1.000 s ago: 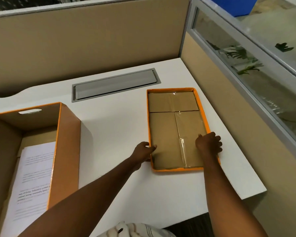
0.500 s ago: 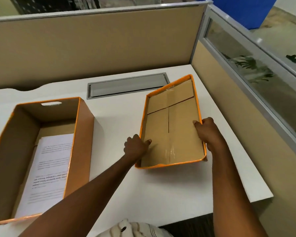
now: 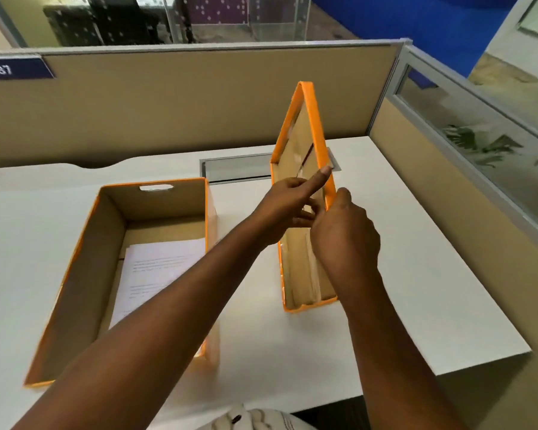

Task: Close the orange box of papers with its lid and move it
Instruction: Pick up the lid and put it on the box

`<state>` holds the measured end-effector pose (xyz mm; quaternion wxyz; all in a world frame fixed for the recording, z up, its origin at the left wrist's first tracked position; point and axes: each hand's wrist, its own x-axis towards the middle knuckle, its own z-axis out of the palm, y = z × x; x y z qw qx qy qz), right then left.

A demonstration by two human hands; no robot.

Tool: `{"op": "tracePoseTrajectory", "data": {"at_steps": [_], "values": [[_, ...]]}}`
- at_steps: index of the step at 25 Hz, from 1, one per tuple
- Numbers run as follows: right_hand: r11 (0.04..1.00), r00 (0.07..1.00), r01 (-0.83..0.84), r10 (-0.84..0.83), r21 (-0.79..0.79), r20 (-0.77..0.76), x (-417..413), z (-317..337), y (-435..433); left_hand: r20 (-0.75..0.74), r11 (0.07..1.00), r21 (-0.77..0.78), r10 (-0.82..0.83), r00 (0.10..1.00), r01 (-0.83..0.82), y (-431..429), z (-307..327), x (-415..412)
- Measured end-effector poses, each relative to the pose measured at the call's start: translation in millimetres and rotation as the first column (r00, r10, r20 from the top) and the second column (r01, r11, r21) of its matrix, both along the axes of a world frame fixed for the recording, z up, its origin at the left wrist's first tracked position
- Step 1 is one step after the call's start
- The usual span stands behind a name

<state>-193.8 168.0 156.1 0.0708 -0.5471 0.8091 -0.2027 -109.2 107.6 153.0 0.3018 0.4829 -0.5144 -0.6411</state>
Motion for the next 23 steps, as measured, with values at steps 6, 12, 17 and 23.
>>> {"op": "tracePoseTrajectory", "data": {"at_steps": [6,12,17,23], "values": [[0.986,0.983,-0.162,0.157,-0.049,-0.096,144.6,31.8,55.6,-0.141,0.992,-0.096,0.070,0.988,-0.084,29.8,30.7,110.2],[0.962,0.891,-0.192,0.254,-0.193,0.377,190.6,33.2,66.3,-0.165,0.979,-0.074,0.176,0.970,-0.190,32.4,36.2,224.1],[0.984,0.947,0.160,-0.129,-0.083,0.295,154.2,5.9,33.7,-0.300,0.981,0.055,0.196,0.934,-0.188,29.3,37.2,295.6],[0.995,0.806,-0.054,-0.005,0.081,0.592,148.3,-21.9,17.7,-0.261,0.927,0.092,0.375,0.890,-0.363,27.7,3.9,338.0]]}}
